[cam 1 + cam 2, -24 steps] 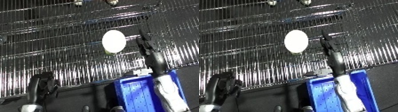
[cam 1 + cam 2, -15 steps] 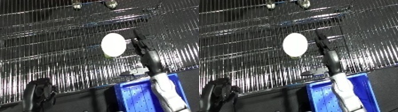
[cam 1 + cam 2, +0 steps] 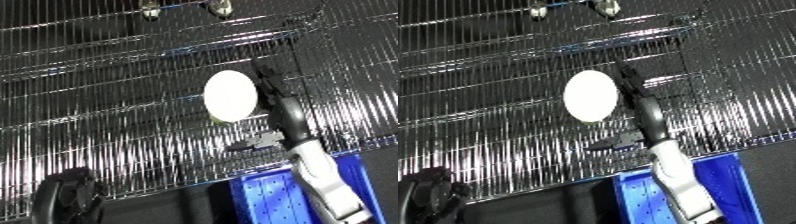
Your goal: Pick up the object and place it into the box
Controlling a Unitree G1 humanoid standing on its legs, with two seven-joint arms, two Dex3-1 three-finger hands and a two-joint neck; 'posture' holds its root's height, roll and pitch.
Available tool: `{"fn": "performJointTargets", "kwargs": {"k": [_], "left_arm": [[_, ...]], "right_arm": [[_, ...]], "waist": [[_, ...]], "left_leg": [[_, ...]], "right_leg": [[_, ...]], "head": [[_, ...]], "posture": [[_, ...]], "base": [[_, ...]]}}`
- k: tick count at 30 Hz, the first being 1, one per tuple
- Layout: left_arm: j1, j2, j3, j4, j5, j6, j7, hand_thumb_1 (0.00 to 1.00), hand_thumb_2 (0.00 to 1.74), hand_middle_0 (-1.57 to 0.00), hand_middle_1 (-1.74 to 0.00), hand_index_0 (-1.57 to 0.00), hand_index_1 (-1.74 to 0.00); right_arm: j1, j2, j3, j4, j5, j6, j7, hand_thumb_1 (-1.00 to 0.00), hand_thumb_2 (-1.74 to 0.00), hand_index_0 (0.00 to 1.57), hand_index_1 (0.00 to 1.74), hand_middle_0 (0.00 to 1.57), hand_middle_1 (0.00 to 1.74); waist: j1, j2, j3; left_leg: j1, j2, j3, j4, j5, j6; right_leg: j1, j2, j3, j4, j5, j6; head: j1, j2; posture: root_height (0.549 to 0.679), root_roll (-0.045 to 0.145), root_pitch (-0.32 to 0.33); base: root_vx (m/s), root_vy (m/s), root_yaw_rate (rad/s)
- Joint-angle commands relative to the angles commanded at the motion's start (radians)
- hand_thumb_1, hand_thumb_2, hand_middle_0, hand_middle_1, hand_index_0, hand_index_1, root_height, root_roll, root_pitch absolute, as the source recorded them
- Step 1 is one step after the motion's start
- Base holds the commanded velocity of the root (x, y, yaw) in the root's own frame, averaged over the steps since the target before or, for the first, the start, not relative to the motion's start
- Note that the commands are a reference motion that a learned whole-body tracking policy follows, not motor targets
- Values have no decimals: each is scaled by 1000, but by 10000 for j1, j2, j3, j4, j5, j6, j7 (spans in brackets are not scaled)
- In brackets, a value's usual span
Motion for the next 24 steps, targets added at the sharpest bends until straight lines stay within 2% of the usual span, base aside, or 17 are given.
{"fn": "performJointTargets", "kwargs": {"k": [5,9,15,22,24], "left_arm": [[0,0,0,0,0,0,0,1000,1740,-1570,-1740,-1570,-1740],[-25,13,-131,-153,-70,-72,63,1000,1740,-1570,-1740,-1570,-1740],[100,-46,-221,-454,-170,-138,184,1000,1740,-1570,-1740,-1570,-1740],[204,-59,-173,-507,-228,-126,208,1000,1740,-1570,-1740,-1570,-1740],[234,-60,-169,-504,-240,-144,203,1000,1740,-1570,-1740,-1570,-1740]], "right_arm": [[0,0,0,0,0,0,0,0,0,0,0,0,0],[-468,0,164,220,133,79,16,0,0,0,0,0,0],[-1288,268,314,489,319,49,160,-300,-522,471,522,471,522],[-1280,311,311,494,205,142,6,-650,-1131,1020,1131,1020,1131],[-1260,308,314,499,181,181,-69,-650,-1131,1020,1131,1020,1131]], "waist": [[0,0,0],[104,64,0],[296,189,0],[278,195,0],[267,193,0]], "left_leg": [[0,0,0,0,0,0],[-204,-52,-6,70,13,35],[-416,-132,-38,141,107,87],[-409,-115,-16,105,149,88],[-388,-108,-9,79,158,85]], "right_leg": [[0,0,0,0,0,0],[-163,11,-33,43,0,-37],[-310,41,-138,89,10,-157],[-292,65,-141,43,34,-185],[-266,77,-136,12,40,-191]], "head": [[0,0],[259,347],[523,478],[559,475],[560,487]], "posture": [[589,42,116],[588,42,130],[586,48,142],[587,49,144],[588,50,143]], "base": [[0,0,0],[-21,13,20],[-19,-5,42],[0,0,-9],[7,4,-25]]}}
